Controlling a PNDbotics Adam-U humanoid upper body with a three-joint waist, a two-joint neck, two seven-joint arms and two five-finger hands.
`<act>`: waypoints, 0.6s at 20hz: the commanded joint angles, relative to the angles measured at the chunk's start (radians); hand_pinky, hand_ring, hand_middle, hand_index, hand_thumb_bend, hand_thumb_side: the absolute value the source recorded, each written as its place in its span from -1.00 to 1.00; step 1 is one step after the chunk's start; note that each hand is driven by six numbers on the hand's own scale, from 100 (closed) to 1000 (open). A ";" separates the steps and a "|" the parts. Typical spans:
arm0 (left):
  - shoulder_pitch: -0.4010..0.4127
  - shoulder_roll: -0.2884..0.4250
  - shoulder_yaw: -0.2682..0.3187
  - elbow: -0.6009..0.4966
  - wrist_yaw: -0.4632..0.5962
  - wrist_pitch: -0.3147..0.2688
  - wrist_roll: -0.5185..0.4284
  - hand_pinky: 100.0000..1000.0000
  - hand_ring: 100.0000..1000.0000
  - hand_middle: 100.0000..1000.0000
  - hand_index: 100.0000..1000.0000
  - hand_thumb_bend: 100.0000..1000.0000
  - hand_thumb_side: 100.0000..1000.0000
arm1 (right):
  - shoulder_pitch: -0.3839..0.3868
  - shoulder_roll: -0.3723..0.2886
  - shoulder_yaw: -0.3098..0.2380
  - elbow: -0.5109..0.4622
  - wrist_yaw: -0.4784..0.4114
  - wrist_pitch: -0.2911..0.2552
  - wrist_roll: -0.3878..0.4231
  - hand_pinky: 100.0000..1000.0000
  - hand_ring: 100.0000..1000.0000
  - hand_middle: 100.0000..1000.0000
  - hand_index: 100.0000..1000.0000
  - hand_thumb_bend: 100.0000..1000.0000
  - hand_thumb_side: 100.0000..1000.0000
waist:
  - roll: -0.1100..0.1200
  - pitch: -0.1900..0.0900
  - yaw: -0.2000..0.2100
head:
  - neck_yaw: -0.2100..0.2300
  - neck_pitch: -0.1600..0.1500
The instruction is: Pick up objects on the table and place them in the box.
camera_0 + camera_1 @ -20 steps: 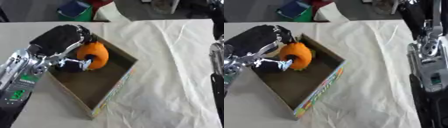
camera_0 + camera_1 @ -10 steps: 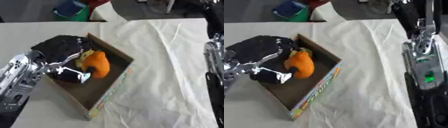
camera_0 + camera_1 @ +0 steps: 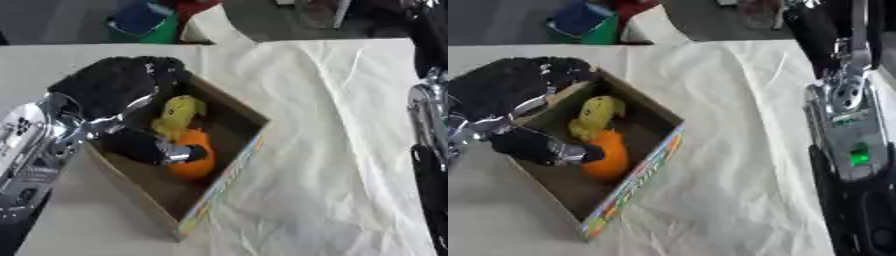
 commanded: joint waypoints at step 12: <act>0.101 0.113 0.306 -0.210 0.640 0.315 0.658 -0.07 0.37 0.33 0.70 -1.00 1.00 | -0.010 -0.022 -0.007 -0.014 -0.006 -0.020 -0.037 0.48 0.30 -0.19 0.50 -1.00 -0.15 | 0.001 -0.041 0.033 | -0.055 0.024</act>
